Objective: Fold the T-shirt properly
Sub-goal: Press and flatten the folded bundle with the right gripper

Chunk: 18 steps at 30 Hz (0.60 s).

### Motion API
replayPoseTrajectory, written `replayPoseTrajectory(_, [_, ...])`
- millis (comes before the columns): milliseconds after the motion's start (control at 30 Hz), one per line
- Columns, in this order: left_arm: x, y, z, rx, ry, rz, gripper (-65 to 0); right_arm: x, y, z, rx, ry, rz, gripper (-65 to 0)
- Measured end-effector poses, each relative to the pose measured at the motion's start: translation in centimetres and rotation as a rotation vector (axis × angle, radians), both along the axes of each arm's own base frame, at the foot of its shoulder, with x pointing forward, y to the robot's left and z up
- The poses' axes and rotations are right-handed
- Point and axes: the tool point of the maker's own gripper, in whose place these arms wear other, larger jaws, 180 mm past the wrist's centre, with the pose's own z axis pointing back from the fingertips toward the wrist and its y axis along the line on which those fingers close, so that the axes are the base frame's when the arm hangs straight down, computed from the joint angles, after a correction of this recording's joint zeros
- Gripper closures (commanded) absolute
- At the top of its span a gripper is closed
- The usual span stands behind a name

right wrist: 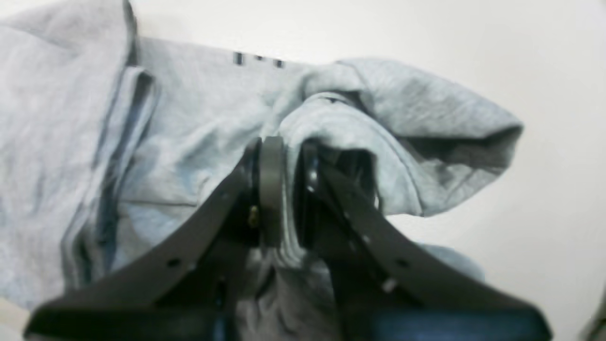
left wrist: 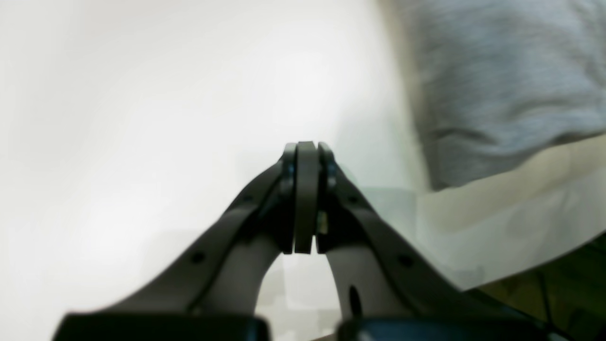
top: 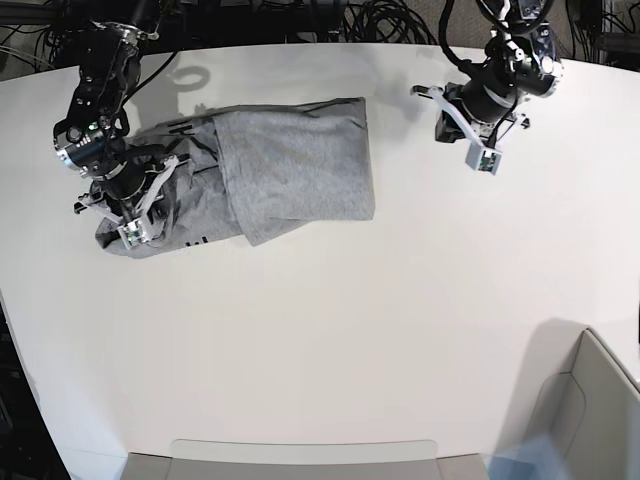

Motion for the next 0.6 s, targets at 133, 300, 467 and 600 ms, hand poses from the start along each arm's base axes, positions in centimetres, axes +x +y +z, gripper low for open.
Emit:
replayPoseTrajectory(133, [-0.2,1.3,0.0,0.012,0.001,0.036,0.0,0.4,5.0,2.3,-0.053,-0.073,0.084,0.0])
replayPoseTrajectory(300, [-0.3,1.5,0.0,0.015,0.001,0.044,0.0,-0.7,10.2,2.4,-0.123,-0.078,0.217,0.0])
replayPoseTrajectory(467, [-0.3,1.9,0.1,0.019,0.001,0.053,0.0,-2.4,14.9,1.9,-0.106,-0.057,0.332,0.0])
replayPoseTrajectory(600, [-0.3,2.7,0.1,0.031,-0.001,0.076,0.0,-3.9,17.2,1.5,-0.145,-0.046,0.408,0.0])
